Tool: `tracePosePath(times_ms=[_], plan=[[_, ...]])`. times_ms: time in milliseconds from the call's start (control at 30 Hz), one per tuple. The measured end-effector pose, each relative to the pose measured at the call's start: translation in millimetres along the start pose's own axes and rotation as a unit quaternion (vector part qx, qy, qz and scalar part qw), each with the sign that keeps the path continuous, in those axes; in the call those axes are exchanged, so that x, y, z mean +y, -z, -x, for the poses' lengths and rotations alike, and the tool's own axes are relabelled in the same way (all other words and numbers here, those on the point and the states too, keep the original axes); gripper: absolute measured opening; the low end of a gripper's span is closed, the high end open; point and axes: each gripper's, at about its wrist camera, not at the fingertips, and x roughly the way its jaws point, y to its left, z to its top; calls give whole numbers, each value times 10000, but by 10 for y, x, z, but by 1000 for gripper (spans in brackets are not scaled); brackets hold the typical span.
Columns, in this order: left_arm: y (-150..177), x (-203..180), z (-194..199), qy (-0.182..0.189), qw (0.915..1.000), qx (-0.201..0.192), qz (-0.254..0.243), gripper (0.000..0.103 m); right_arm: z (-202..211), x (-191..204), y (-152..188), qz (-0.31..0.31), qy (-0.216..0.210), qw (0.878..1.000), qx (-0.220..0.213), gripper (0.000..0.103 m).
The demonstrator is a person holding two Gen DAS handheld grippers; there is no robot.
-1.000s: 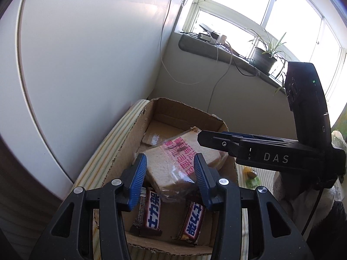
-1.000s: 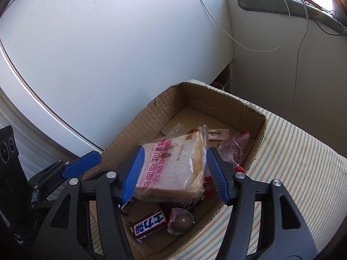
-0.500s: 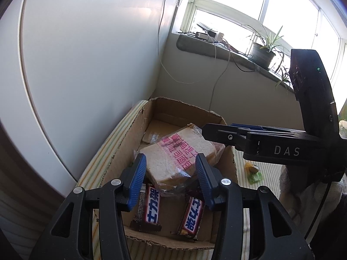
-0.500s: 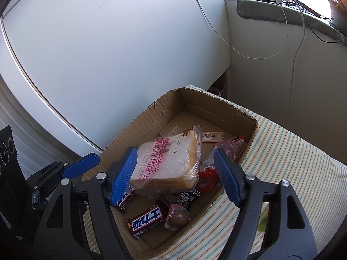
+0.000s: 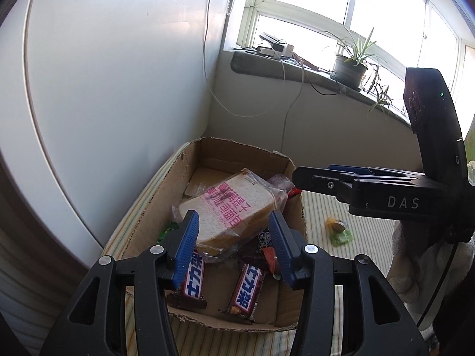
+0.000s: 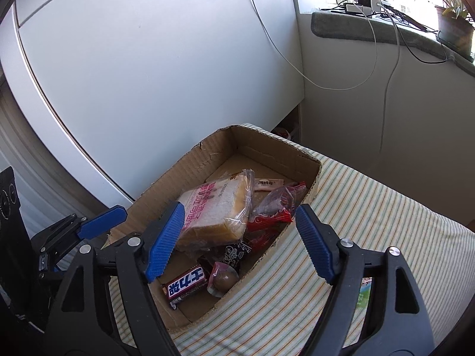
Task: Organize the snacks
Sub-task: 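Open the right tool to drop the bread loaf into the box, then grasp the clear green candy with the left tool while the right tool reaches the yellow candy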
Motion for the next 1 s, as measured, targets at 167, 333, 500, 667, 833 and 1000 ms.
tracePosePath(times_ms=[167, 333, 500, 667, 833, 1000], plan=[[-12, -115, -2, 88, 9999, -14, -110, 48, 136, -171, 72, -30, -94, 9999, -133, 80], [-9, -248, -11, 219, 9995, -14, -228, 48, 299, -425, 168, -91, 167, 9995, -237, 80], [10, -428, -41, 383, 9987, 23, -337, 48, 485, -785, 312, -143, 575, 9979, -247, 80], [38, -711, -87, 628, 9964, 118, -564, 48, 491, -1105, 474, -207, 736, 9971, 49, 80], [127, -962, -110, 867, 9934, 210, -722, 46, 372, -1270, 602, -209, 572, 9975, 365, 73], [253, -1225, -214, 1137, 9889, 439, -845, 37, 193, -1350, 626, -260, 210, 9976, 611, 67]])
